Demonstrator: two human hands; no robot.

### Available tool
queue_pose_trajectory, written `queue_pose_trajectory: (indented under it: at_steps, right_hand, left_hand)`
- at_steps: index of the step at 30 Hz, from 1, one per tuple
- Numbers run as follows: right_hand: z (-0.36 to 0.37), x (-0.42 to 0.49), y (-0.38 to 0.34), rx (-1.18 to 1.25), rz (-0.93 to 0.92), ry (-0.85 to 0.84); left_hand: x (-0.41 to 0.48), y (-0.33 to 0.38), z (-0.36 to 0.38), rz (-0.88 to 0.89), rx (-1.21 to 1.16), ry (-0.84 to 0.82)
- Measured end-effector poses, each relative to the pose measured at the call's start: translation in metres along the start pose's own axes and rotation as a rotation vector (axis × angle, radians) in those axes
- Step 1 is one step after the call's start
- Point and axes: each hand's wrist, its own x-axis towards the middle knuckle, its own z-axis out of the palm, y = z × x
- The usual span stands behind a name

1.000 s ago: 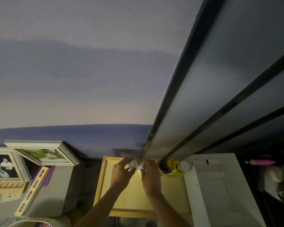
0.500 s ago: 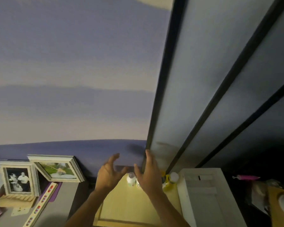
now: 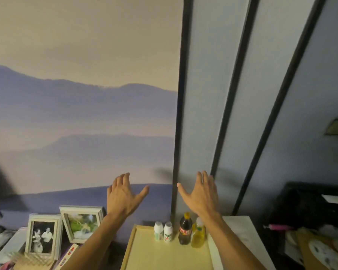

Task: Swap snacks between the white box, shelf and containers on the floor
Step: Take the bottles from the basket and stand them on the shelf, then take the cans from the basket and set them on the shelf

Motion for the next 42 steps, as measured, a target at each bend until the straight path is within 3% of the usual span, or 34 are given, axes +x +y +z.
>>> queue_pose_trajectory:
  at_steps: [7, 10, 18, 25, 34, 42]
  right_hand:
    - [-0.048, -0.091, 0.019, 0.0, 0.172, 0.079]
    - [-0.064, -0.151, 0.03, -0.004, 0.247, 0.095]
    - [-0.117, -0.303, 0.08, -0.018, 0.417, 0.201]
    - [-0.166, -0.412, 0.18, -0.046, 0.596, 0.333]
    - [-0.224, -0.543, 0.325, -0.098, 0.752, 0.301]
    - [-0.215, -0.593, 0.402, -0.016, 0.795, 0.267]
  left_hand:
    - [-0.052, 0.014, -0.037, 0.1, -0.019, -0.001]
    - [-0.09, 0.022, -0.047, 0.236, 0.014, -0.003]
    - [-0.225, 0.102, -0.068, 0.472, -0.096, -0.125]
    - [-0.323, 0.186, -0.065, 0.609, -0.11, -0.256]
    - [-0.477, 0.293, -0.03, 0.666, -0.137, -0.364]
    - [-0.548, 0.348, 0.027, 0.684, -0.071, -0.526]
